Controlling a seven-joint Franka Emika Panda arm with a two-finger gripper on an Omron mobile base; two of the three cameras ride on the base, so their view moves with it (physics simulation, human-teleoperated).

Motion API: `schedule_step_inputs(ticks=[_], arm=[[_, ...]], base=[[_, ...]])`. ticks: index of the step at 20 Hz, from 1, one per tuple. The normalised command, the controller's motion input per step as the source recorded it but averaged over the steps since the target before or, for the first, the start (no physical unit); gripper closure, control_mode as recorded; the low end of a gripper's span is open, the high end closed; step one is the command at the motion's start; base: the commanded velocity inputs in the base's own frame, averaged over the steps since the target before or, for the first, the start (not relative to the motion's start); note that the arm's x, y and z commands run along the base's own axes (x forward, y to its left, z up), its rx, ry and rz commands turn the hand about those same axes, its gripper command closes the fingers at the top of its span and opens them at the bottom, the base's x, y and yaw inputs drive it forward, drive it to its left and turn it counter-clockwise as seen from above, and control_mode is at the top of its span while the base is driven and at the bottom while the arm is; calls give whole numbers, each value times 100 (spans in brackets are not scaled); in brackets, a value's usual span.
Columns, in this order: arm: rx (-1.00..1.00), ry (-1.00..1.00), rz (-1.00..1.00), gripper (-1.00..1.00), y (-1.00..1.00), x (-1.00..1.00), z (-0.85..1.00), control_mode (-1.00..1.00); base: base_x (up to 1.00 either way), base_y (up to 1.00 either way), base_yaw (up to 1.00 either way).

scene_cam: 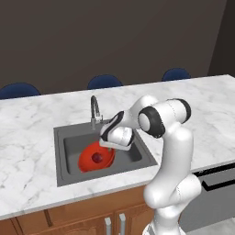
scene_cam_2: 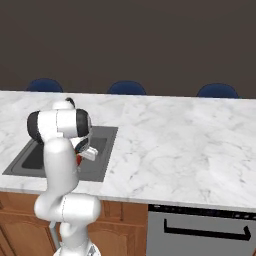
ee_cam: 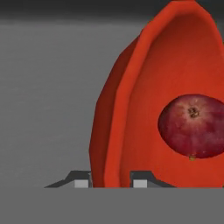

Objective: Pick the pear from the cabinet and place it in the bowl. Then pick the bowl and place it in the sink. Then turn on the sink facuet.

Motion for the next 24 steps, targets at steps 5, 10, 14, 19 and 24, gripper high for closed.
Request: schedule_step_inputs(ticks=[5, 10, 14, 19, 24], arm=[[0, 0, 4, 100, 3, 26, -71, -100], [0, -2, 0, 100, 0, 47, -47, -100], [-1, -4, 0, 100, 0, 43, -33, -100], [0, -2, 0, -100, 0, 6, 34, -100], [7, -1, 0, -100, -21, 0, 97, -100]], base=[[0, 0, 0], [0, 0, 0], [0, 0, 0], [0, 0, 0], [0, 0, 0]])
